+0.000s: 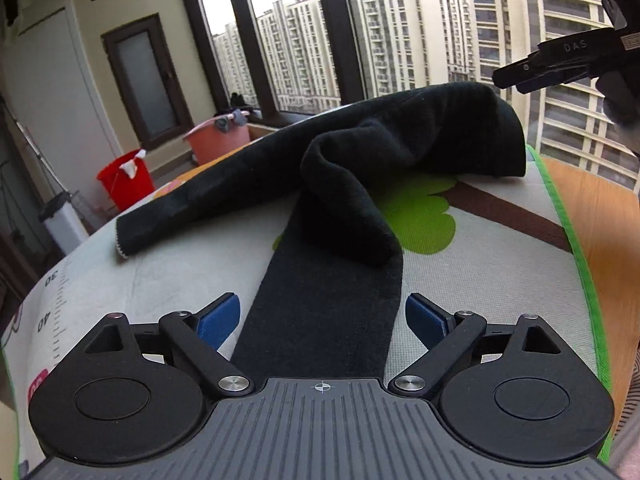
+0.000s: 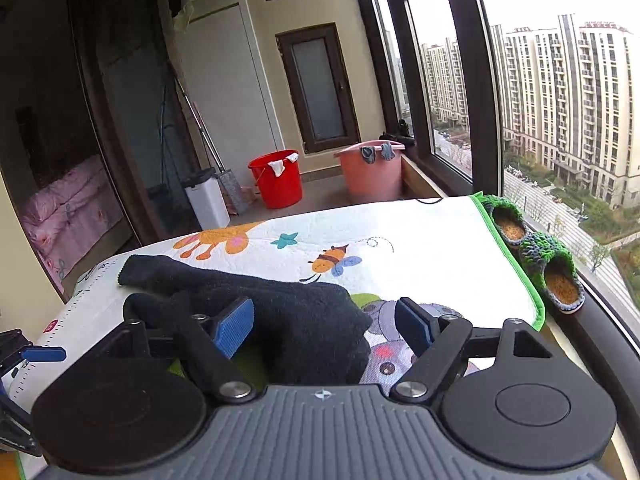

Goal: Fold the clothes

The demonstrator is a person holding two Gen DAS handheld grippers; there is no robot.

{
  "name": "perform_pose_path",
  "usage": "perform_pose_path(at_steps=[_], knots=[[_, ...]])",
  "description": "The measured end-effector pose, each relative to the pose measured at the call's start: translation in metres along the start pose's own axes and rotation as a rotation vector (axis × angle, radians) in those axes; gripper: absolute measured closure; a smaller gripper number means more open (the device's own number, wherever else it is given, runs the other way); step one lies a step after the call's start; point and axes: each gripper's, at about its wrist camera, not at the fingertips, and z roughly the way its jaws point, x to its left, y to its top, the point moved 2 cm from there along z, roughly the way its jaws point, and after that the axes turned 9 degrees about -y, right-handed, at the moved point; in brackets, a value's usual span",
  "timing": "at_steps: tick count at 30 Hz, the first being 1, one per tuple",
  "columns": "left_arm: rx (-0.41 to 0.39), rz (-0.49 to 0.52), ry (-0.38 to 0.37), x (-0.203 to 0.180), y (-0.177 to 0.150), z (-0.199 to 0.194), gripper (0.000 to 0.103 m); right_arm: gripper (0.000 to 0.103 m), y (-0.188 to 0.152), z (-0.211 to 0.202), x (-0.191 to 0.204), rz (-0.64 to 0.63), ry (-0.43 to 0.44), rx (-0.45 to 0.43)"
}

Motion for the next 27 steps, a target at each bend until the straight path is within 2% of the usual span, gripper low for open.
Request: perform_pose_path(at_steps=[2,3,4,6,8,10,11,12,14,16,17,18,20,22,24,26,27], knots=[[0.007,-0.05,-0.036,0.005,0.002,0.008,0.023,0.022,-0.016,-0.001,-0.003,0.015,0.016,0.042],[0.005,-0.078,-0.066,0.008,0.003,0.01,0.035,0.022,-0.024,0.0,-0.002,0.013,0.026,0.067],[-0.001,-0.088,-0.082,0.008,0.004,0.011,0.041,0.022,-0.03,0.003,0.001,0.007,0.028,0.085],[-0.012,-0.072,-0.08,0.004,0.005,0.01,0.07,0.022,-0.04,0.01,0.006,-0.006,0.027,0.102],[-0.022,-0.105,-0.089,0.007,0.005,0.007,0.082,0.024,-0.044,0.021,0.011,0.003,0.028,0.097],[-0.036,-0.149,-0.087,0.014,0.004,0.002,0.093,0.041,-0.041,0.035,0.012,0.039,0.015,0.079],[-0.048,-0.174,-0.067,0.02,0.003,-0.003,0.093,0.071,-0.038,0.041,0.012,0.064,0.002,0.083],[-0.061,-0.198,-0.048,0.026,0.002,-0.008,0.093,0.085,-0.036,0.046,0.012,0.092,-0.008,0.091],[-0.078,-0.237,-0.024,0.039,0.0,-0.021,0.092,0.088,-0.03,0.043,0.014,0.116,0.02,0.087],[-0.093,-0.249,-0.05,0.047,-0.002,-0.038,0.086,0.091,-0.022,0.03,0.024,0.115,0.106,0.061],[-0.102,-0.239,-0.083,0.047,-0.003,-0.047,0.067,0.092,-0.016,0.021,0.029,0.124,0.163,0.044],[-0.107,-0.222,-0.107,0.045,-0.003,-0.053,0.035,0.092,-0.009,0.013,0.03,0.147,0.215,0.031],[-0.108,-0.152,-0.107,0.033,-0.004,-0.056,0.01,0.092,0.003,0.001,0.03,0.194,0.29,0.012],[-0.087,-0.061,-0.078,0.018,-0.005,-0.046,0.01,0.092,0.014,-0.008,0.029,0.226,0.331,-0.01],[-0.056,0.015,-0.031,0.007,-0.003,-0.029,0.01,0.092,0.022,-0.013,0.029,0.226,0.335,-0.031],[-0.027,0.034,-0.012,0.006,-0.002,-0.009,0.011,0.092,0.024,-0.014,0.029,0.211,0.315,-0.038],[-0.014,0.019,-0.017,0.008,0.0,-0.001,0.017,0.092,0.024,-0.013,0.029,0.209,0.31,-0.036]])
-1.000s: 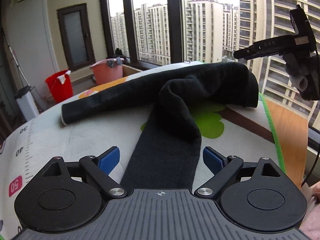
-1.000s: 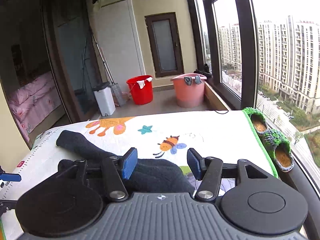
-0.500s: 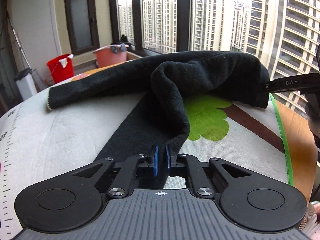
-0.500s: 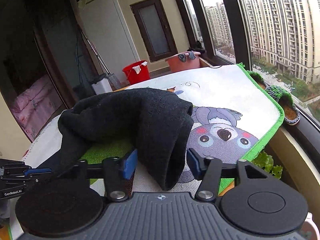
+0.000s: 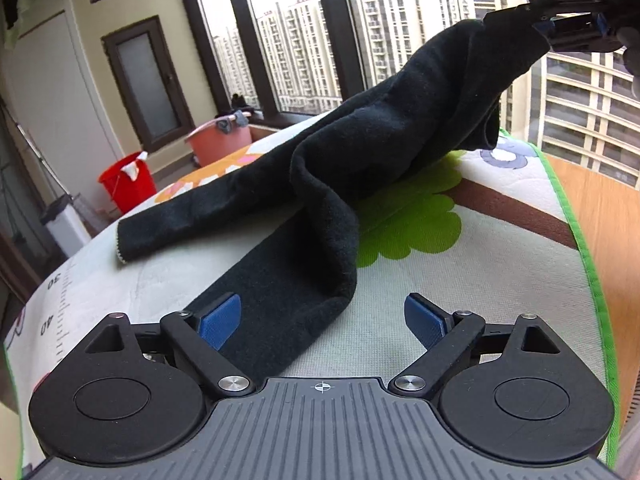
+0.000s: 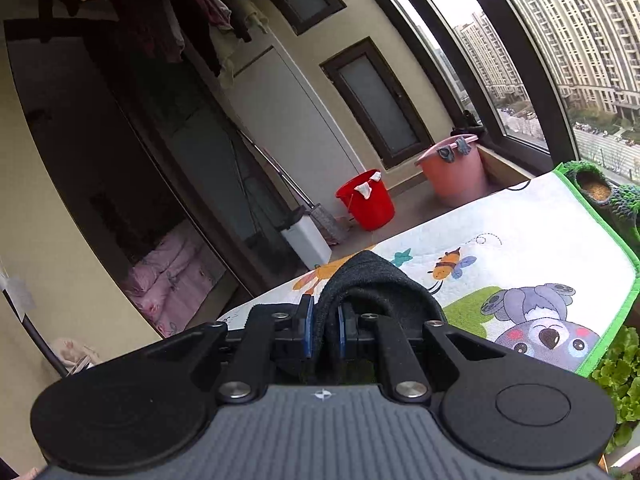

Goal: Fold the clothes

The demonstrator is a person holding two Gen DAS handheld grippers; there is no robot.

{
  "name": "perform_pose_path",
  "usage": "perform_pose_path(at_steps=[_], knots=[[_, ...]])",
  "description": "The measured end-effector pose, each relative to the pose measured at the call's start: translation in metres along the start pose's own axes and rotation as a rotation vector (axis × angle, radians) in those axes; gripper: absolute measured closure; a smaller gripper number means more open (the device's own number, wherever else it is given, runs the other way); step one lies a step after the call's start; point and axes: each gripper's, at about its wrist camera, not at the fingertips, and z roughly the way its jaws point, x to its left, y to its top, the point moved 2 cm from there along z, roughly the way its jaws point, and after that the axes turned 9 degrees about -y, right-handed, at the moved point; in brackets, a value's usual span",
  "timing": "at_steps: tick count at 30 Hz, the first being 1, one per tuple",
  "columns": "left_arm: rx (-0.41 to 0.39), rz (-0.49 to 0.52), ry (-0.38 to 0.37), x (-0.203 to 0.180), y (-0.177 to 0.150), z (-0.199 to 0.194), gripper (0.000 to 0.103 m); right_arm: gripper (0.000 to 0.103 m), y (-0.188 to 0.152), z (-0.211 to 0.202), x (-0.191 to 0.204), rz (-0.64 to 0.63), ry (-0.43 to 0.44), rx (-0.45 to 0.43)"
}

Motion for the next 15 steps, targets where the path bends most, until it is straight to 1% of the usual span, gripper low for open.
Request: perform_pose_path(at_steps=[1,2,3,4,5,6,8,10,11,14,15], knots=[[0.013,-0.022,-0.009,0.003,0.001,0.009,0.025,0.092,-0.001,0.001,-0.002,0.002,-0.006,0.002],[0.021,-0.044,-0.024,0.006,0.002,0.016,0.054,0.092,-0.002,0.001,-0.004,0.005,-0.012,0.004],[0.016,-0.062,-0.035,0.009,0.004,0.021,0.071,0.092,-0.003,0.001,-0.007,0.008,-0.02,0.004],[0.01,-0.072,-0.032,0.011,0.007,0.022,0.084,0.092,-0.005,0.001,-0.01,0.011,-0.03,0.002],[0.007,-0.084,-0.036,0.014,0.01,0.021,0.093,0.092,-0.006,0.0,-0.013,0.02,-0.038,0.004],[0.0,-0.119,-0.06,0.018,0.013,0.017,0.096,0.092,-0.007,0.0,-0.017,0.031,-0.046,0.006],[-0.022,-0.183,-0.109,0.027,0.016,0.002,0.096,0.092,-0.007,-0.004,-0.021,0.04,-0.052,0.012],[-0.062,-0.216,-0.141,0.033,0.018,-0.025,0.097,0.092,-0.008,-0.013,-0.022,0.038,-0.041,0.012],[-0.077,-0.22,-0.142,0.034,0.018,-0.037,0.096,0.092,-0.009,-0.017,-0.021,0.039,-0.03,0.013],[-0.132,-0.213,-0.108,0.039,0.02,-0.081,0.096,0.092,-0.013,-0.028,-0.02,0.051,0.009,0.02],[-0.152,-0.222,-0.108,0.041,0.021,-0.096,0.096,0.092,-0.013,-0.03,-0.02,0.064,0.023,0.028]])
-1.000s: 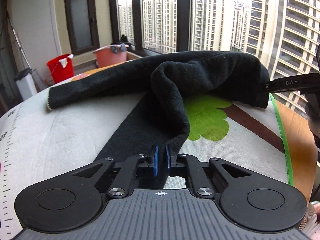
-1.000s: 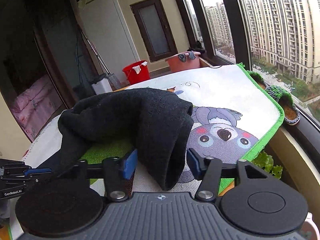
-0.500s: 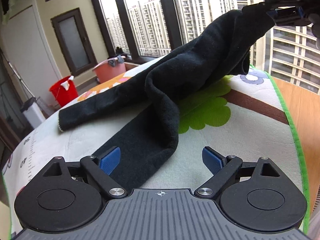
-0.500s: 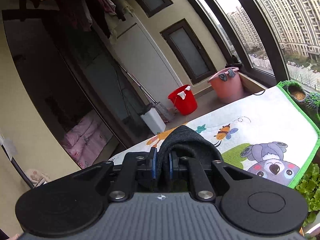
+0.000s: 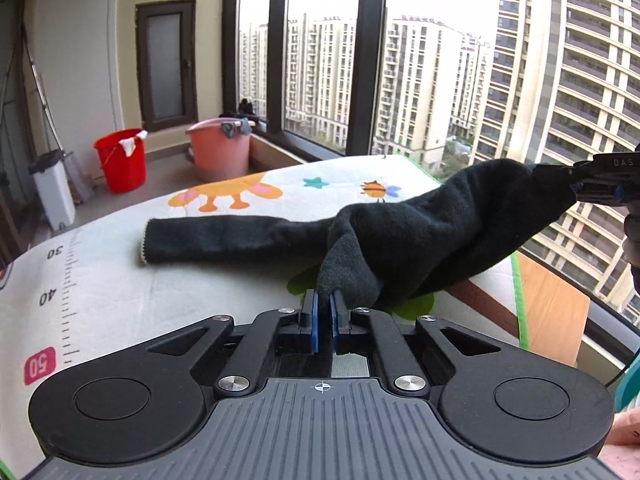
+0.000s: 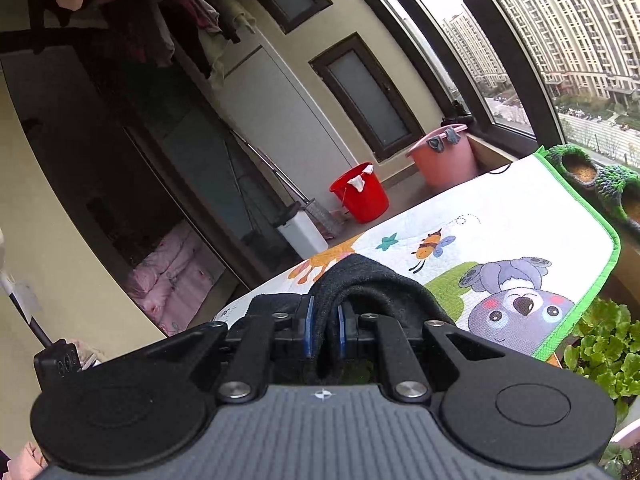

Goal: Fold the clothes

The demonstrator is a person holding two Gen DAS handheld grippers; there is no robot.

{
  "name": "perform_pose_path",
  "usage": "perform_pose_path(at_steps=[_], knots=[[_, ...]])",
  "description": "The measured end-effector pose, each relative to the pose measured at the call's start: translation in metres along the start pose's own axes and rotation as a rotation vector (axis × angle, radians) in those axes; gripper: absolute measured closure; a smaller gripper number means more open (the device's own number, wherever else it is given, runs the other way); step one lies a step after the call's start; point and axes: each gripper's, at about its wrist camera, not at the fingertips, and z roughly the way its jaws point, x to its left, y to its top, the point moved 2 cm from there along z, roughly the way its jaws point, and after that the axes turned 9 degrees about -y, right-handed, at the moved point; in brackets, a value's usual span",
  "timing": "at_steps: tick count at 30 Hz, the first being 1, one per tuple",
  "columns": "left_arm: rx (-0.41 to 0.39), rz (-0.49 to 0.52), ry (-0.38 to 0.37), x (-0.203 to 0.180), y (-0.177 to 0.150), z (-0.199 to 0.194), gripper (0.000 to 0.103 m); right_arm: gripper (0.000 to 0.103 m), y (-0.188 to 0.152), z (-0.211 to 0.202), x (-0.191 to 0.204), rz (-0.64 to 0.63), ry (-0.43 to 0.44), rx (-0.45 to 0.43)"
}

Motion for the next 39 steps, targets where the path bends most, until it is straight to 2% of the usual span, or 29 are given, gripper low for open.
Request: perform_pose_path(at_steps=[4,8,10,11,12,13,15,16,18,20,22,25,26,28,29,30,32,36,39], knots=[[-0.09,-0.031,-0.001,0.001,0.011,-0.052,0.096,0.092,-0.016,-0.007,0.005,0.043,0.07,0.082],[-0.147,-0.03,0.112,0.012,0.009,-0.08,0.093,0.087,-0.049,-0.008,0.012,0.002,0.115,0.224],[-0.169,-0.07,0.159,0.027,0.008,-0.091,0.086,0.076,-0.062,-0.013,0.015,-0.027,0.102,0.258],[-0.176,-0.087,0.177,0.034,0.007,-0.094,0.075,0.064,-0.063,-0.018,0.014,-0.034,0.093,0.252],[-0.178,-0.102,0.184,0.04,0.007,-0.095,0.063,0.057,-0.06,-0.024,0.011,-0.031,0.082,0.227],[-0.179,-0.122,0.188,0.047,0.006,-0.095,0.059,0.055,-0.054,-0.03,0.006,-0.012,0.072,0.196],[-0.163,-0.151,0.175,0.055,0.004,-0.088,0.051,0.039,-0.04,-0.04,-0.005,0.041,0.054,0.131],[-0.146,-0.161,0.159,0.058,0.003,-0.08,0.05,0.037,-0.033,-0.04,-0.013,0.071,0.042,0.113],[-0.099,-0.174,0.117,0.059,-0.003,-0.059,0.04,0.036,-0.022,-0.032,-0.029,0.136,0.012,0.104],[-0.053,-0.173,0.075,0.055,-0.007,-0.034,0.034,0.036,-0.02,-0.012,-0.046,0.232,-0.033,0.157],[-0.021,-0.163,0.04,0.049,-0.016,-0.015,0.028,0.036,-0.027,0.014,-0.063,0.357,-0.038,0.251],[0.01,-0.151,-0.018,0.044,-0.025,0.01,0.017,0.036,-0.04,0.054,-0.079,0.479,-0.031,0.36],[0.016,-0.15,-0.029,0.045,-0.025,0.016,0.013,0.036,-0.041,0.066,-0.08,0.494,-0.033,0.379],[0.025,-0.158,-0.04,0.049,-0.027,0.028,0.01,0.039,-0.031,0.091,-0.075,0.444,-0.046,0.383],[0.027,-0.168,-0.04,0.053,-0.027,0.033,0.01,0.052,-0.025,0.104,-0.072,0.413,-0.053,0.383],[0.028,-0.182,-0.038,0.058,-0.027,0.039,0.01,0.072,-0.016,0.117,-0.067,0.362,-0.076,0.376],[0.03,-0.214,-0.028,0.068,-0.025,0.048,0.01,0.089,0.005,0.144,-0.054,0.239,-0.136,0.356],[0.028,-0.287,0.009,0.09,-0.022,0.06,0.009,0.093,0.05,0.188,-0.029,0.065,-0.183,0.28],[0.025,-0.325,0.032,0.102,-0.023,0.062,0.009,0.094,0.08,0.187,0.009,-0.207,-0.199,0.1]])
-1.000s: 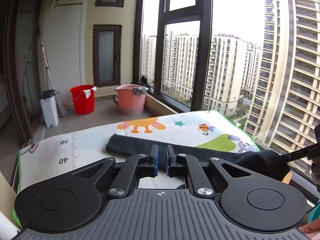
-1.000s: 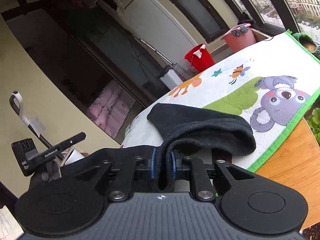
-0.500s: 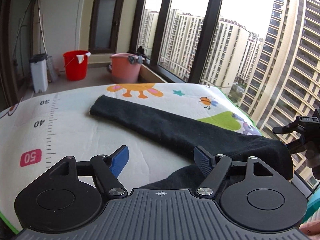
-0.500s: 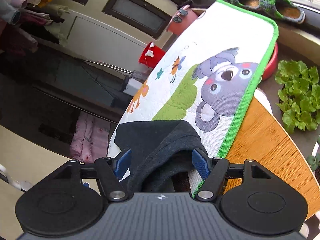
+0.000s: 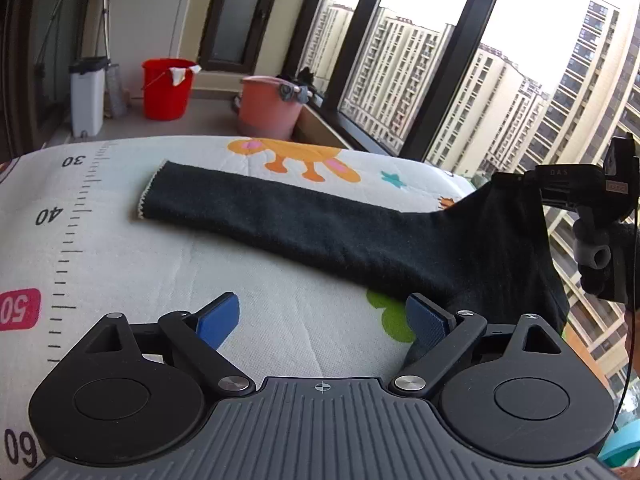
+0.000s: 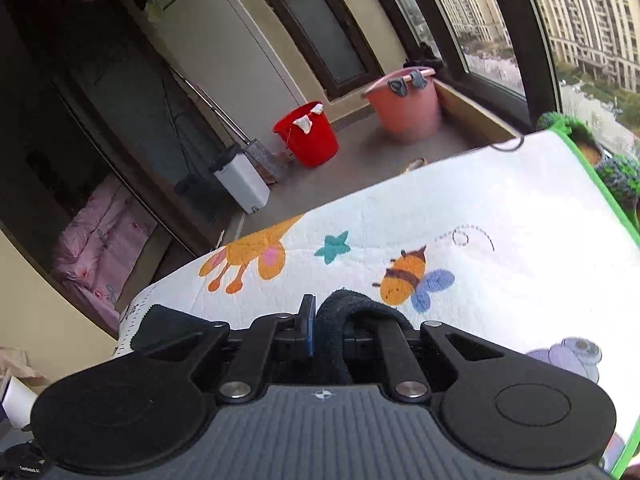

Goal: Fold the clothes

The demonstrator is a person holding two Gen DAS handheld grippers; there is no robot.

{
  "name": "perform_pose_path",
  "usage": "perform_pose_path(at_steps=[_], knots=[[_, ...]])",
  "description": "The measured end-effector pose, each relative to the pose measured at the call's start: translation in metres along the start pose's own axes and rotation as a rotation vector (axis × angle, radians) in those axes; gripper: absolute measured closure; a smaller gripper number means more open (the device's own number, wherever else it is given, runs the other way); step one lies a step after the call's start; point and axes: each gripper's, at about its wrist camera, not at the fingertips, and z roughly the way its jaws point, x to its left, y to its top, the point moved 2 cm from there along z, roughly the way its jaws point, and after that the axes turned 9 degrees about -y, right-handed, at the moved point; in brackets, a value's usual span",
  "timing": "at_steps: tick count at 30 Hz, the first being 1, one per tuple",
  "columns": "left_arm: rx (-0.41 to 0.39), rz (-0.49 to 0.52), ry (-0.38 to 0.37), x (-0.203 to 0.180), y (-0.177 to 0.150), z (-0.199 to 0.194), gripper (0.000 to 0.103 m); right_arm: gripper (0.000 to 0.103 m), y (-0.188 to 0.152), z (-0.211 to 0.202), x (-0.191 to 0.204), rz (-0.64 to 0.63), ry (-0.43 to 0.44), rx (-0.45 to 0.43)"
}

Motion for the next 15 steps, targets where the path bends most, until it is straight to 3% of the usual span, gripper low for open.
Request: perform_pose_path(at_steps=[2,4,7,9,12,15], knots=[[-0.003,-0.016,0.019,0.007,0.002,0.002,0.009,0.093,0.009,-0.012,0.007,-0.1,-0.033,-0.088],[0.004,-0.044,0.039,0.013,0.003,0.002,0.009,0.09,0.009,-0.019,0.0,-0.118,-0.086,-0.103],[0.011,-0.072,0.038,0.013,0.001,-0.005,0.009,0.074,-0.008,-0.021,-0.03,-0.04,-0.172,-0.041],[0.004,-0.059,0.017,0.006,-0.004,-0.016,0.008,0.043,-0.023,-0.026,-0.048,0.0,-0.224,-0.021],[0.02,0.002,-0.006,-0.008,-0.015,-0.029,0.006,0.037,-0.046,-0.04,-0.071,0.035,-0.26,-0.007],[0.092,0.074,-0.038,-0.022,-0.037,-0.04,0.005,0.03,-0.063,-0.058,-0.089,0.104,-0.265,-0.003]])
